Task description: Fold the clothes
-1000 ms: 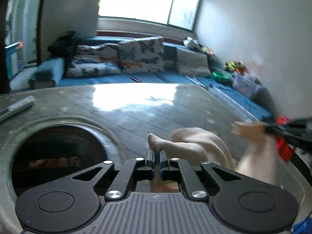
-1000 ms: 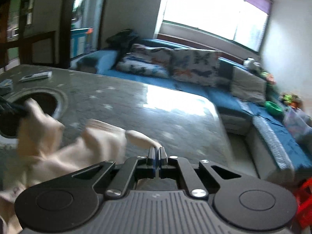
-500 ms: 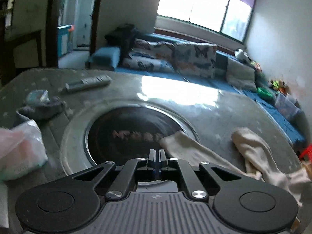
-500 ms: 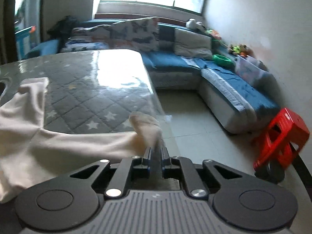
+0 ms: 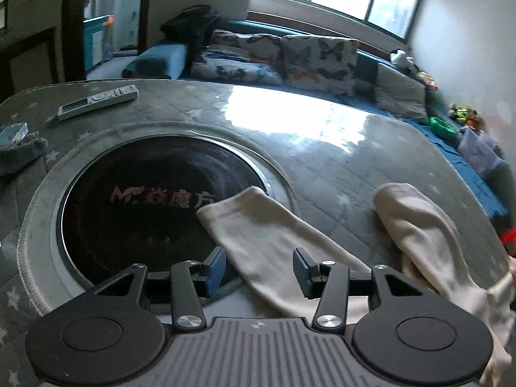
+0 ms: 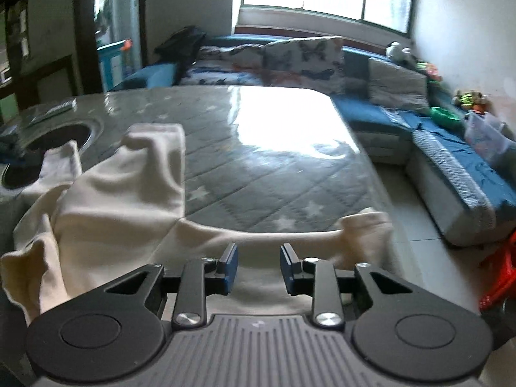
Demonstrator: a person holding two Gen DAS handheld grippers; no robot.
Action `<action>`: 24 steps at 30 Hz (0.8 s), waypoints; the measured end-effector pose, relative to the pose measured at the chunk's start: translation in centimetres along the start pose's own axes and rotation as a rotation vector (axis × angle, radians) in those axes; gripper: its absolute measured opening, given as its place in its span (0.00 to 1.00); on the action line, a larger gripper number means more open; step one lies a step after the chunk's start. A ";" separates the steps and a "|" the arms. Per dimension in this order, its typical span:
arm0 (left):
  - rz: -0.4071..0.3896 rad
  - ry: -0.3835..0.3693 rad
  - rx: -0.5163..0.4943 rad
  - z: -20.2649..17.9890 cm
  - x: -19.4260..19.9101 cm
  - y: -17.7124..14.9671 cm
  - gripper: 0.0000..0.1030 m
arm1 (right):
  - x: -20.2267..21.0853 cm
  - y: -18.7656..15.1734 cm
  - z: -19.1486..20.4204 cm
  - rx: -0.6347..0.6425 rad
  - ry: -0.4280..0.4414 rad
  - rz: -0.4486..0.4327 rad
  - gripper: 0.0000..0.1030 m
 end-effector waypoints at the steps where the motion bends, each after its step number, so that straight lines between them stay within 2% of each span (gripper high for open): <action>1: 0.001 0.010 -0.001 0.0 -0.3 0.1 0.47 | -0.3 0.0 0.2 0.003 0.004 0.006 0.30; 5: 0.015 0.034 0.008 -0.1 -1.6 0.3 0.42 | -1.2 0.1 0.7 0.010 0.009 0.019 0.36; 8: 0.028 0.042 0.014 -0.3 -2.3 0.4 0.23 | -1.6 0.4 1.0 0.024 0.008 0.015 0.39; 9: 0.030 0.044 0.013 -0.4 -2.5 0.3 0.13 | -1.7 0.7 1.0 0.028 0.007 0.013 0.40; 12: 0.019 0.069 0.000 -0.6 -2.6 0.2 0.02 | -2.2 1.0 0.7 0.029 -0.002 0.016 0.42; 16: -0.019 0.121 0.017 0.5 -1.7 0.5 0.00 | -2.9 1.0 -0.2 0.010 -0.013 0.032 0.46; 21: -0.071 0.191 0.073 3.9 0.8 1.1 0.00 | -2.9 0.6 -1.7 -0.025 -0.036 0.029 0.50; 24: -0.063 0.194 0.086 5.3 1.6 1.0 0.00 | -2.9 0.4 -2.6 -0.056 -0.067 0.031 0.50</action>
Point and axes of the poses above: each gripper's, at about its wrist camera, not at the fingertips, and x roughly against the way its jaws point, z to its left, y to its top, the point moved 6 cm from there along -x, roughly the way its jaws point, and after that the axes turned 11 degrees about z, right-handed, at the moved point
